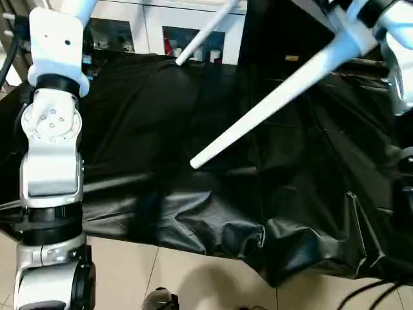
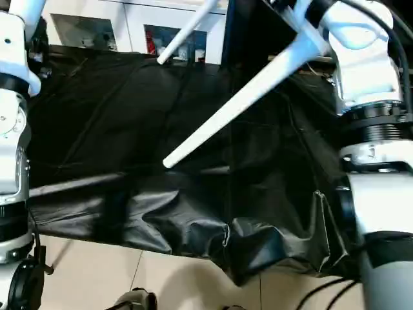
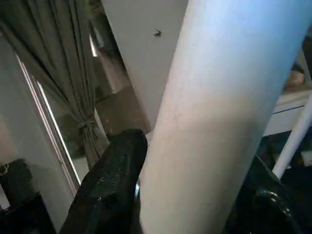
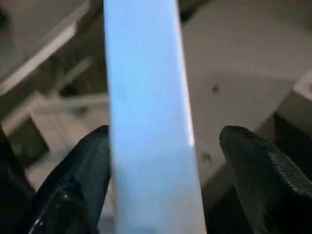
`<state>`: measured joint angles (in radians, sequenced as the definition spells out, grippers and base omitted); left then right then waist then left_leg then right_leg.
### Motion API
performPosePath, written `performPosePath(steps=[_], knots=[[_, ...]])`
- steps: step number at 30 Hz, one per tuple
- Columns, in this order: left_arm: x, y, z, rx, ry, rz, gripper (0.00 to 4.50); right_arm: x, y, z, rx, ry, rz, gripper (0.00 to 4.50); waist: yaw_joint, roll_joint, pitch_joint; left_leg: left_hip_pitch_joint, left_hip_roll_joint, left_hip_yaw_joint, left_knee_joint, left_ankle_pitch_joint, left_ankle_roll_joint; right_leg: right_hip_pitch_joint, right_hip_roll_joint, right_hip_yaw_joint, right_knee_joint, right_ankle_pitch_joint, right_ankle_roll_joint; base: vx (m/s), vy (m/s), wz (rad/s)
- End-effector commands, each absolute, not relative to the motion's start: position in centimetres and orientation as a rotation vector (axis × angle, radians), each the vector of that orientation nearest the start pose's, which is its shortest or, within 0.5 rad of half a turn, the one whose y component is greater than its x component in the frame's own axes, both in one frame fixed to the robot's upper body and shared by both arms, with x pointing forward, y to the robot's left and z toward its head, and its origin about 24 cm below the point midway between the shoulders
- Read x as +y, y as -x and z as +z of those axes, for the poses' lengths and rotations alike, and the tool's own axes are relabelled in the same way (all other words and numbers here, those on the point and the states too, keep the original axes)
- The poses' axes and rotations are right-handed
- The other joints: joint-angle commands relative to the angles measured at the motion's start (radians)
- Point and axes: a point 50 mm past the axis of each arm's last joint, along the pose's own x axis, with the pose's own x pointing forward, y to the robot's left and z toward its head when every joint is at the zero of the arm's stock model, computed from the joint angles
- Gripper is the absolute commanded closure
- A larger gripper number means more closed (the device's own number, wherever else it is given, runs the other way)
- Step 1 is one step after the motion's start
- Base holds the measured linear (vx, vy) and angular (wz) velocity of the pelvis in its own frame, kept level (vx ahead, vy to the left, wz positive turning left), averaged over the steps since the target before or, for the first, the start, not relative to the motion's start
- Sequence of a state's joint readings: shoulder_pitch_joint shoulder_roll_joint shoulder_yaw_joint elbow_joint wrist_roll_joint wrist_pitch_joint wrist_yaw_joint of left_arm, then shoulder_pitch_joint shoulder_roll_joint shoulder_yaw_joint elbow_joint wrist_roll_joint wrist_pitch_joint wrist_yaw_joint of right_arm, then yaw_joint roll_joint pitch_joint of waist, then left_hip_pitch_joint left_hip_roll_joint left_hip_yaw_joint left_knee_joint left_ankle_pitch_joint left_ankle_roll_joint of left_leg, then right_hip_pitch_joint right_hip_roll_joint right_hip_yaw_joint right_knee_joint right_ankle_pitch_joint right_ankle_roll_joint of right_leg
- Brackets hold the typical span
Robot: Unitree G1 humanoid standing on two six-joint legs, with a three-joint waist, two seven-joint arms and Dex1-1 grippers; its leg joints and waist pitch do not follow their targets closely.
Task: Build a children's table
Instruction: Flip table
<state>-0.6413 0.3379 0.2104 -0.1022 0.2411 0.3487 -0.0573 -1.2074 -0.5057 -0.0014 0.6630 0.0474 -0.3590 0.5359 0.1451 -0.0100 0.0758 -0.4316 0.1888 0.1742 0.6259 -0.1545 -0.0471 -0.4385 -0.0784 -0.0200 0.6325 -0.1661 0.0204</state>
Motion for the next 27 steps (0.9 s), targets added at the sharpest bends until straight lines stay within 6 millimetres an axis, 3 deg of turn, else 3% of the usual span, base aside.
performPosePath(steps=[1,4,7,9,11,12,13,14,16,19,20,21,22,24,27], knots=[[21.7,-32.4,24.2,-0.389,-0.419,0.229,2.50,-16.4,-35.4,35.3,-0.936,0.556,0.485,0.64,-0.004,-0.009,-0.092,0.036,0.022,-0.003,-0.063,-0.239,0.038,0.042,-0.036,0.014,-0.058,-0.153,-0.192,0.000,0.000,0.00],[21.8,-32.6,24.2,-0.385,-0.424,0.226,2.54,-15.8,-34.2,34.8,-1.018,0.418,0.571,0.35,-0.002,-0.006,-0.092,0.036,0.025,-0.006,-0.066,-0.226,0.048,0.045,-0.036,0.012,-0.056,-0.135,-0.186,0.000,0.000,0.00],[21.9,-32.8,24.4,-0.394,-0.448,0.217,2.55,-14.5,-32.9,32.1,-0.974,0.265,0.720,0.14,-0.001,-0.003,-0.088,0.039,0.025,-0.008,-0.072,-0.228,0.044,0.043,-0.032,0.012,-0.060,-0.137,-0.175,0.000,0.000,0.00],[21.9,-32.8,24.6,-0.402,-0.455,0.212,2.58,-13.8,-32.6,29.5,-0.898,0.207,0.764,0.03,-0.004,-0.002,-0.090,0.040,0.027,-0.011,-0.077,-0.247,0.024,0.043,-0.034,0.010,-0.063,-0.157,-0.166,0.000,0.000,0.00],[21.9,-32.8,24.6,-0.403,-0.455,0.211,2.59,-13.7,-32.6,29.2,-0.886,0.200,0.765,0.01,-0.006,-0.004,-0.093,0.040,0.026,-0.012,-0.080,-0.265,0.003,0.044,-0.037,0.008,-0.064,-0.181,-0.173,0.000,0.000,0.00],[22.0,-32.9,24.8,-0.405,-0.461,0.211,2.62,-13.4,-32.8,25.7,-0.777,0.133,0.744,0.00,-0.005,-0.002,-0.092,0.042,0.026,-0.011,-0.079,-0.274,-0.008,0.041,-0.037,0.009,-0.068,-0.197,-0.171,0.000,0.000,0.00],[22.0,-33.0,24.9,-0.406,-0.466,0.210,2.62,-13.5,-32.9,23.4,-0.712,0.089,0.705,0.00,-0.003,0.004,-0.085,0.044,0.025,-0.009,-0.083,-0.303,-0.017,0.033,-0.038,0.012,-0.075,-0.235,-0.157,0.000,0.000,0.00],[22.0,-33.0,24.9,-0.406,-0.466,0.210,2.62,-13.5,-32.9,23.4,-0.712,0.089,0.705,0.00,-0.006,0.002,-0.085,0.042,0.024,-0.010,-0.085,-0.312,-0.022,0.035,-0.040,0.012,-0.077,-0.252,-0.147,0.000,0.000,0.00],[22.0,-33.1,25.1,-0.407,-0.470,0.208,2.63,-13.9,-32.9,20.0,-0.608,0.014,0.642,0.00,-0.008,0.004,-0.089,0.044,0.025,-0.017,-0.089,-0.338,-0.045,0.036,-0.041,0.009,-0.077,-0.270,-0.140,0.000,0.000,0.00],[21.9,-33.2,25.1,-0.407,-0.477,0.201,2.65,-14.2,-32.3,17.5,-0.523,-0.039,0.609,0.00,-0.009,0.004,-0.086,0.040,0.025,-0.018,-0.092,-0.353,-0.049,0.037,-0.041,0.008,-0.078,-0.270,-0.137,0.000,0.000,0.00],[21.8,-33.3,25.1,-0.407,-0.483,0.195,2.65,-14.2,-31.5,15.7,-0.453,-0.084,0.602,0.00,-0.010,0.003,-0.084,0.040,0.025,-0.018,-0.093,-0.355,-0.047,0.036,-0.039,0.009,-0.081,-0.275,-0.133,0.000,0.000,0.00],[21.8,-33.3,25.1,-0.407,-0.484,0.194,2.65,-14.2,-31.1,15.2,-0.427,-0.100,0.602,0.00,-0.007,0.004,-0.082,0.043,0.026,-0.017,-0.093,-0.372,-0.044,0.032,-0.041,0.010,-0.083,-0.294,-0.125,0.000,0.000,0.00],[21.8,-33.4,25.1,-0.406,-0.487,0.192,2.65,-14.3,-30.8,14.4,-0.394,-0.116,0.597,0.00,-0.010,0.001,-0.081,0.039,0.024,-0.019,-0.096,-0.374,-0.044,0.038,-0.043,0.009,-0.085,-0.312,-0.117,0.000,0.000,0.00],[21.7,-33.4,25.1,-0.407,-0.490,0.188,2.66,-14.4,-30.4,13.3,-0.338,-0.147,0.557,0.00,-0.010,0.000,-0.081,0.037,0.025,-0.021,-0.096,-0.370,-0.042,0.037,-0.045,0.009,-0.086,-0.316,-0.117,0.000,0.000,0.00],[21.7,-33.5,25.1,-0.407,-0.492,0.186,2.66,-14.9,-30.7,12.3,-0.269,-0.162,0.467,0.00,-0.011,0.004,-0.080,0.039,0.025,-0.021,-0.096,-0.368,-0.051,0.033,-0.044,0.008,-0.086,-0.328,-0.114,0.000,0.000,0.00]])
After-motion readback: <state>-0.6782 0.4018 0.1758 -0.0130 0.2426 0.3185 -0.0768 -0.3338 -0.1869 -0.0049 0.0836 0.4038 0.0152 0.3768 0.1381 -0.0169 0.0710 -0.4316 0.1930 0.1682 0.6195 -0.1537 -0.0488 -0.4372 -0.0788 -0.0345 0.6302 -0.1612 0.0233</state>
